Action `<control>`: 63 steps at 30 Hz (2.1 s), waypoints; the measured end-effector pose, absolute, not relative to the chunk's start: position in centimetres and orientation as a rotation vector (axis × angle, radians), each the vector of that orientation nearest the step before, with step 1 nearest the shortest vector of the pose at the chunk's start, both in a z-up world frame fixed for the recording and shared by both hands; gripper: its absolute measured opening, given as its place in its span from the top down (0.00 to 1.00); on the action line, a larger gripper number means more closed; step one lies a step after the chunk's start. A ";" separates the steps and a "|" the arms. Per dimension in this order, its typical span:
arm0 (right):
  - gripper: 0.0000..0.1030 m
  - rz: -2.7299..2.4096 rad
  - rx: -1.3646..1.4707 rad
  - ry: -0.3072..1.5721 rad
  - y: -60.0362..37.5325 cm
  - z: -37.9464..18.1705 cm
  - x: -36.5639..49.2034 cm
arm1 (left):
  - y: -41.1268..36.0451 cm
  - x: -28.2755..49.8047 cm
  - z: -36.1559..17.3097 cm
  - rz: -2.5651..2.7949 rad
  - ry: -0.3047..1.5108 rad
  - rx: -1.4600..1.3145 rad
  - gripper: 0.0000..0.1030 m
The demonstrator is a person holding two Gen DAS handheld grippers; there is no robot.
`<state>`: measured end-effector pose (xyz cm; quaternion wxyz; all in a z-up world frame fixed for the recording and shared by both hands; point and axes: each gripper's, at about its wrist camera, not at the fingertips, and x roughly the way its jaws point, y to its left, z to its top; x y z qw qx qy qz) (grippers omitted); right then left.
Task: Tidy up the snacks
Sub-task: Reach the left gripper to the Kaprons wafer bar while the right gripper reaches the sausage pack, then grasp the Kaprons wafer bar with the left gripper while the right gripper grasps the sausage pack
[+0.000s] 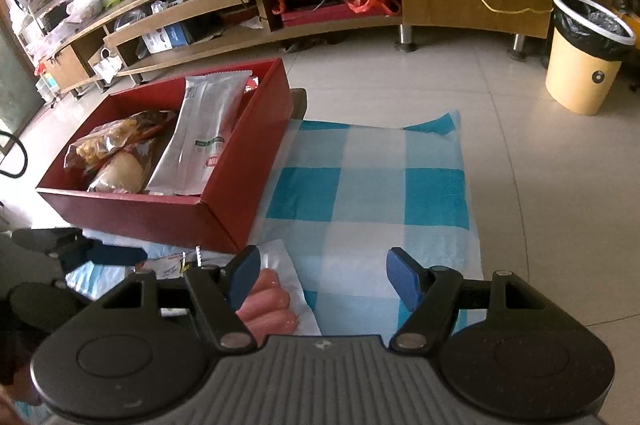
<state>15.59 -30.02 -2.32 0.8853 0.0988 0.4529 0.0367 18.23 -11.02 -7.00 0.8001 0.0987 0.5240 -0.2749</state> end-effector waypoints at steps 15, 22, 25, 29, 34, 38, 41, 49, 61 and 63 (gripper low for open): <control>0.33 0.095 0.193 0.999 -30.1 -3.2 15.8 | -12.0 16.2 -7.5 -0.465 1.103 0.341 0.07; 0.33 0.108 0.190 1.026 -30.0 -3.7 16.4 | -10.9 16.0 -6.8 -0.433 1.116 0.317 0.32; 0.33 0.150 0.197 1.039 -29.2 -4.0 16.6 | -9.7 15.7 -6.7 -0.403 1.133 0.289 0.34; 0.33 0.185 0.183 1.061 -28.3 -4.5 16.8 | -8.5 14.8 -6.4 -0.391 1.159 0.253 0.35; 0.26 0.230 0.180 1.083 -27.1 -5.4 17.3 | -7.8 13.9 -6.4 -0.392 1.164 0.247 0.34; 0.15 0.242 0.098 1.084 -25.5 -5.7 17.1 | -7.9 14.1 -6.3 -0.396 1.167 0.245 0.33; 0.02 0.267 0.031 1.078 -24.4 -6.2 16.9 | -8.1 14.3 -6.5 -0.395 1.164 0.246 0.32; 0.10 0.262 -0.108 1.040 -23.1 -6.8 16.4 | -7.9 14.3 -6.6 -0.395 1.166 0.243 0.30; 0.35 0.229 -0.004 0.976 -25.2 -4.3 16.2 | -7.6 14.7 -6.3 -0.395 1.182 0.197 0.34; 0.35 0.229 0.017 0.964 -25.5 -3.9 16.1 | -7.6 14.8 -6.2 -0.388 1.178 0.196 0.35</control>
